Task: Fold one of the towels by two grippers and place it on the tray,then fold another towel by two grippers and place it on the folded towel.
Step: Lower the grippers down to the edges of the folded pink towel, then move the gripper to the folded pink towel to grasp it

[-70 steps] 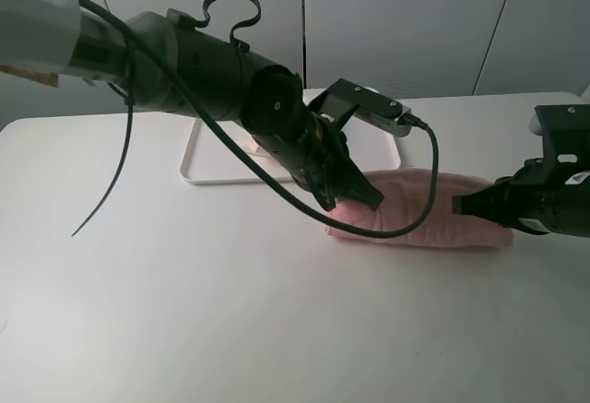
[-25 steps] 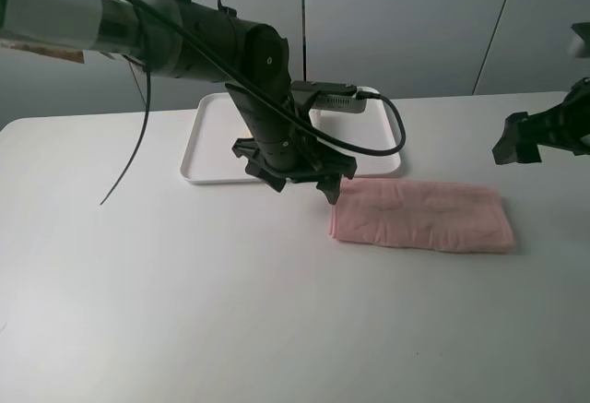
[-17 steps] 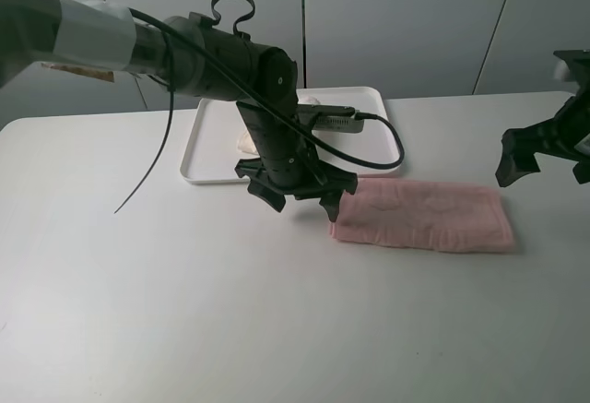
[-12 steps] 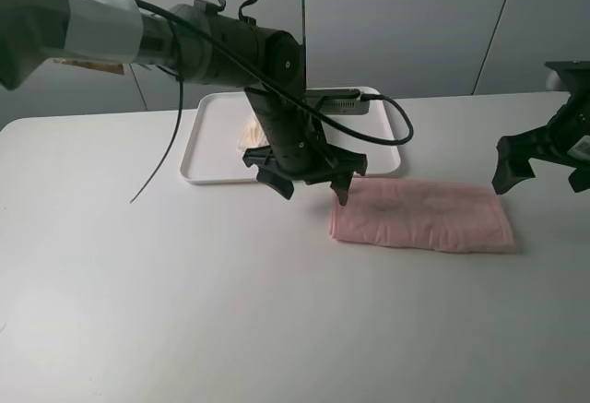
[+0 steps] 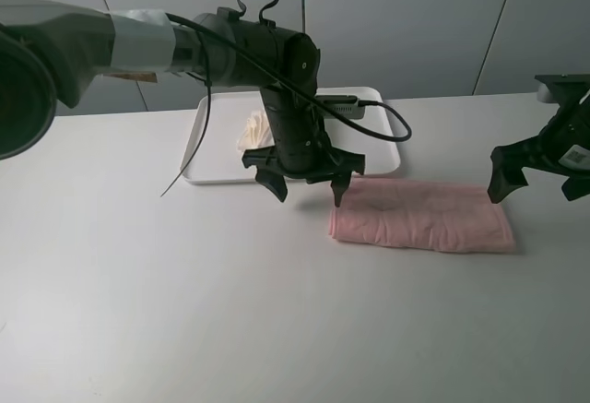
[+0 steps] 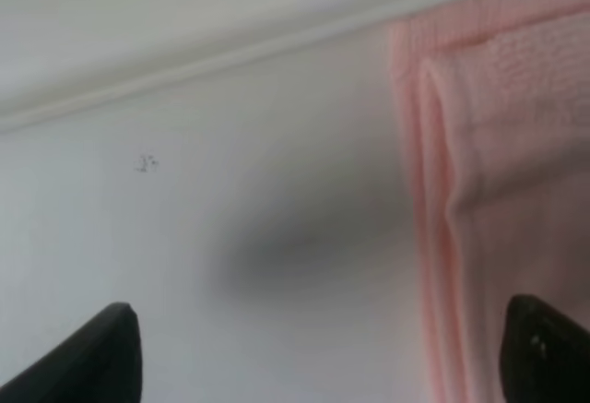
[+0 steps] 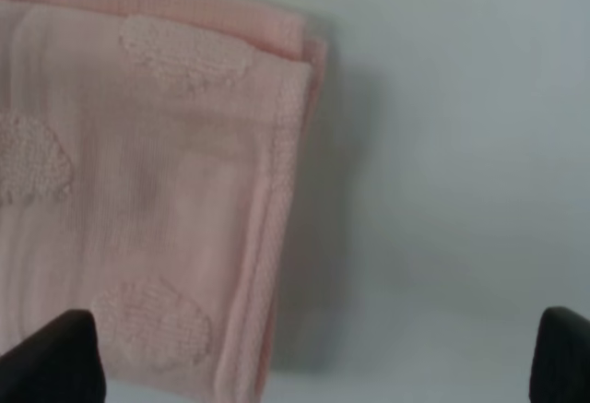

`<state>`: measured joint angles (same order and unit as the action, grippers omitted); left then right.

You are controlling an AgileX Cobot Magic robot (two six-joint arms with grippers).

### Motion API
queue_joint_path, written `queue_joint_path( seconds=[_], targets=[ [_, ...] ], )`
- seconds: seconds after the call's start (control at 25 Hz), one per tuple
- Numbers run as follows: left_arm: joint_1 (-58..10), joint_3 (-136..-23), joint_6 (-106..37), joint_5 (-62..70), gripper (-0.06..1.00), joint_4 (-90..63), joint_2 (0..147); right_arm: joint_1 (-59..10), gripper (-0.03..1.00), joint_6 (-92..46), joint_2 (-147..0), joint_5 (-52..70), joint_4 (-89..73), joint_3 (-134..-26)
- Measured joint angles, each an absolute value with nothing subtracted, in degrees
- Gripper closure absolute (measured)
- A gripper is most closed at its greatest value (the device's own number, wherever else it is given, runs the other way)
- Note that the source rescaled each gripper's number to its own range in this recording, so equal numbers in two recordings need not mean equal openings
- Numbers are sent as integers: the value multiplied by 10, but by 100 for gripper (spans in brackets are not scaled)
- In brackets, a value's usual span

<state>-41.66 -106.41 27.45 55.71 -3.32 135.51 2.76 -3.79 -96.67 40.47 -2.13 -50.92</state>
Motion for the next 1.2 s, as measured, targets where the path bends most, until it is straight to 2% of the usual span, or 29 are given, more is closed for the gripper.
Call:
queue_joint_path(
  seconds=[1.2],
  targets=[
    [-425,-1094,287,580,-6,-39,1397,28,-3,-49,-1004,399,-22,-511]
  ],
)
